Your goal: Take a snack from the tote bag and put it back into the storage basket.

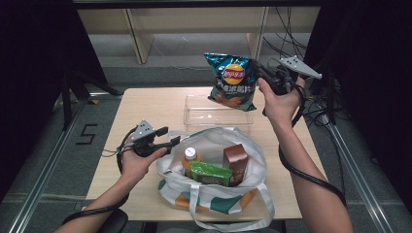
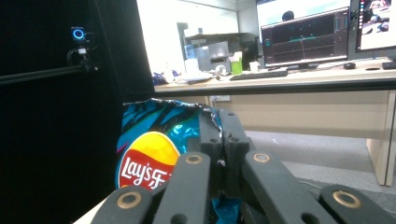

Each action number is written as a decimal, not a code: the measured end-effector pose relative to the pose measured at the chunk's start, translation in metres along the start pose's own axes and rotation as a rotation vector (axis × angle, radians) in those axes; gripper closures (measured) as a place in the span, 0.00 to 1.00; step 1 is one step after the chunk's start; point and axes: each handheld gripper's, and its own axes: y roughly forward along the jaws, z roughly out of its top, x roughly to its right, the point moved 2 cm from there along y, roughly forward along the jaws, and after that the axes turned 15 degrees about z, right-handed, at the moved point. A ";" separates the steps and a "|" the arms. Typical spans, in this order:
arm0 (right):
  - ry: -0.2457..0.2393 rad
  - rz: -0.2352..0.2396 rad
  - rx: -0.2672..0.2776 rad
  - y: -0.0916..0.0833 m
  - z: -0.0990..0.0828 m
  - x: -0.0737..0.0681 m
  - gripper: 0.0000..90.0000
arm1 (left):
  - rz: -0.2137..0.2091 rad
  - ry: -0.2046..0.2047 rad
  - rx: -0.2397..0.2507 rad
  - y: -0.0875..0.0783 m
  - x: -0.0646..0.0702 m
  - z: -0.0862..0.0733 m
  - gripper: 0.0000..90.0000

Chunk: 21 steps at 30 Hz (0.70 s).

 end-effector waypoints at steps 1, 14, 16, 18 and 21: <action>0.005 -0.001 0.001 0.000 0.000 0.000 1.00 | 0.000 0.000 0.000 0.000 0.000 0.000 0.40; 0.003 -0.011 -0.011 0.008 -0.004 0.007 1.00 | 0.001 0.001 -0.001 0.000 0.000 0.000 0.40; 0.013 -0.014 -0.011 0.009 -0.006 0.008 1.00 | 0.001 0.002 0.000 0.000 -0.001 0.000 0.40; 0.024 -0.016 -0.023 0.010 -0.007 0.009 1.00 | 0.002 0.000 0.001 0.000 -0.001 0.000 0.40; 0.026 -0.018 -0.019 0.012 -0.010 0.011 1.00 | 0.002 0.000 0.000 0.000 -0.001 0.000 0.40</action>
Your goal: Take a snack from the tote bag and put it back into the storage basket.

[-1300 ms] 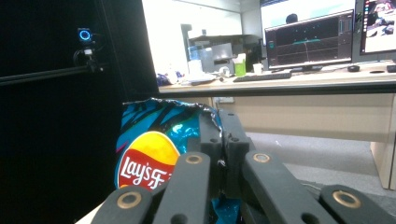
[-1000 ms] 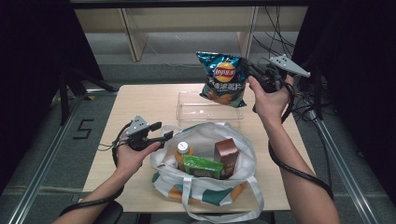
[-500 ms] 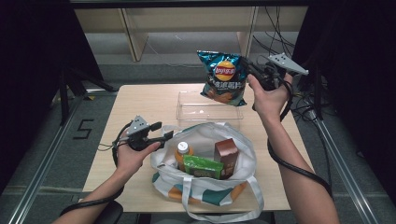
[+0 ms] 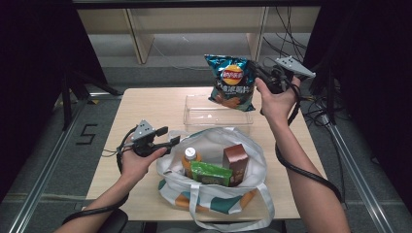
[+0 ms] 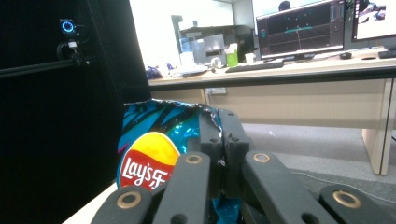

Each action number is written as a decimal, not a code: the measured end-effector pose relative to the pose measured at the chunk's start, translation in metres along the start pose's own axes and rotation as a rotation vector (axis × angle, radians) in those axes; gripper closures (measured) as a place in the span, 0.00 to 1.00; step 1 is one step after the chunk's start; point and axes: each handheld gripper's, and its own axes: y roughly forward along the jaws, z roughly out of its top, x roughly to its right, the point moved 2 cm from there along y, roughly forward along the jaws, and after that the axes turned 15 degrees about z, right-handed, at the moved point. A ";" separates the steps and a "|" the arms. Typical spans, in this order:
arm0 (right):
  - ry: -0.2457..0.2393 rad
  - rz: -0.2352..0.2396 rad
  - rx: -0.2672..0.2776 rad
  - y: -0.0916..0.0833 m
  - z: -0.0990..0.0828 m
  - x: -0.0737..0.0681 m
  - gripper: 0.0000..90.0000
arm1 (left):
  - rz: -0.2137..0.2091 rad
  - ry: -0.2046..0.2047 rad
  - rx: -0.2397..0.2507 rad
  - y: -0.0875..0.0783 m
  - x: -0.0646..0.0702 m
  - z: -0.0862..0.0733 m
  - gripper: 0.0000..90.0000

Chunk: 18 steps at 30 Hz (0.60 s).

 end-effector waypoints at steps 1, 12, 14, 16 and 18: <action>0.012 -0.002 -0.002 0.001 -0.001 0.000 1.00 | -0.001 0.004 0.001 0.000 0.000 0.000 0.40; 0.023 -0.010 -0.017 0.006 -0.007 0.004 1.00 | 0.000 0.004 0.000 0.000 0.000 0.000 0.40; 0.018 -0.008 -0.026 0.006 -0.008 0.005 1.00 | 0.000 0.005 -0.001 0.000 0.000 0.000 0.40; 0.020 -0.012 -0.024 0.007 -0.009 0.006 1.00 | 0.000 0.006 0.000 0.000 0.000 0.000 0.40; 0.013 -0.013 -0.024 0.008 -0.010 0.007 1.00 | 0.000 0.006 0.000 0.000 0.000 0.000 0.40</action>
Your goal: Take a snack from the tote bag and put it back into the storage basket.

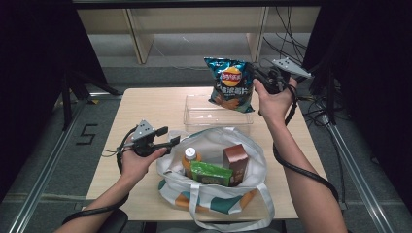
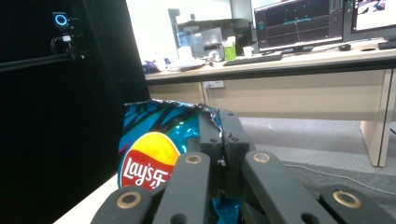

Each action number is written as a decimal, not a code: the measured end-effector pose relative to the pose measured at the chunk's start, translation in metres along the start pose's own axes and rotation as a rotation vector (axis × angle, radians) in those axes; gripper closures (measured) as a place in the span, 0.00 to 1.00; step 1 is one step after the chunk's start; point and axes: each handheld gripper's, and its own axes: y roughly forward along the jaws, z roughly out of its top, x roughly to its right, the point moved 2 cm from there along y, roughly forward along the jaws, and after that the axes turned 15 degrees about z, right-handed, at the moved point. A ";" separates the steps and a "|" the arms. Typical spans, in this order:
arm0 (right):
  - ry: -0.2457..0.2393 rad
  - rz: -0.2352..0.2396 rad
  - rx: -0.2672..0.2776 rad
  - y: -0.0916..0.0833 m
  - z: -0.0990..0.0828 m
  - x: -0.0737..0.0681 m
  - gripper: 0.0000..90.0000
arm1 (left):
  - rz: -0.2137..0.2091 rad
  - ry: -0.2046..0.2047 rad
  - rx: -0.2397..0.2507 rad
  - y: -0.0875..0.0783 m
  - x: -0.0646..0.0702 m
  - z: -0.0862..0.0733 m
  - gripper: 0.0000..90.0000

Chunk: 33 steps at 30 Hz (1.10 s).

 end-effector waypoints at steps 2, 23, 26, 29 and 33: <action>-0.014 0.000 0.000 0.001 -0.001 0.002 1.00 | 0.000 0.001 -0.001 0.000 0.000 0.000 0.40; 0.018 -0.002 -0.025 0.011 -0.013 0.006 1.00 | 0.004 -0.002 -0.005 0.000 0.000 0.000 0.40; 0.015 -0.002 -0.035 0.012 -0.015 0.007 1.00 | 0.004 -0.003 -0.004 0.000 0.000 0.000 0.40; 0.021 -0.005 -0.040 0.013 -0.017 0.008 1.00 | 0.002 -0.004 0.001 0.000 0.000 0.000 0.40; 0.020 -0.004 -0.042 0.013 -0.019 0.009 1.00 | 0.001 -0.003 -0.001 0.000 0.000 0.000 0.40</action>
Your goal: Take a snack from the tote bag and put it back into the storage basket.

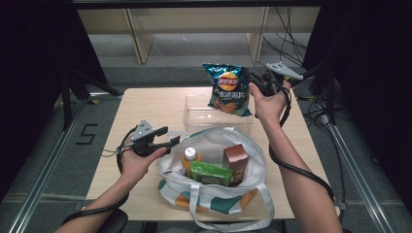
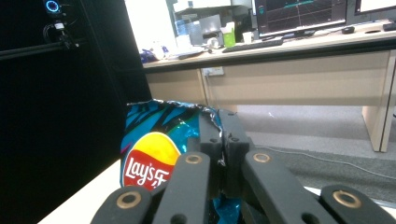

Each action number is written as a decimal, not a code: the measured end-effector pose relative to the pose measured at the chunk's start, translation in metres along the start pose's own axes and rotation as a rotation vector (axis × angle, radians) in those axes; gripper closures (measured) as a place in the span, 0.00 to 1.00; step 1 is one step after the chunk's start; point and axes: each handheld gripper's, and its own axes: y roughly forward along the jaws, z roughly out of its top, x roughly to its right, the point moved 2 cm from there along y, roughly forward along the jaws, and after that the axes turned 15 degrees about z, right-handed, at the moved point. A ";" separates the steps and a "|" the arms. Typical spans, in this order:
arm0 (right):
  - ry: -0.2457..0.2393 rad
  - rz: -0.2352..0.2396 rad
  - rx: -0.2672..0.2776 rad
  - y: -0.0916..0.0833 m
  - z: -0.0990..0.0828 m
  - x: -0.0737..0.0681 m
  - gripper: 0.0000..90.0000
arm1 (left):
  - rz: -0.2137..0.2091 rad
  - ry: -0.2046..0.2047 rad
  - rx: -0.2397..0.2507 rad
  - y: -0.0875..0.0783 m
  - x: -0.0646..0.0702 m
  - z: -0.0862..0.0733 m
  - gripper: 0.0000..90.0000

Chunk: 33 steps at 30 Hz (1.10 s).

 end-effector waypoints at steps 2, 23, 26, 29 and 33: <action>0.009 0.002 0.003 0.000 -0.001 0.000 1.00 | 0.000 -0.001 -0.001 0.000 0.000 0.000 0.40; 0.022 -0.003 -0.021 0.004 -0.010 0.005 1.00 | -0.001 0.003 0.000 0.000 0.000 0.000 0.40; 0.035 -0.010 -0.021 0.005 -0.011 0.004 1.00 | -0.001 0.000 0.001 0.000 0.000 0.000 0.40; 0.042 -0.001 -0.012 0.005 -0.013 0.005 1.00 | -0.001 0.006 0.001 0.000 0.000 0.000 0.40; 0.035 -0.008 -0.027 0.006 -0.015 0.006 1.00 | 0.000 -0.001 0.001 0.000 0.000 0.000 0.40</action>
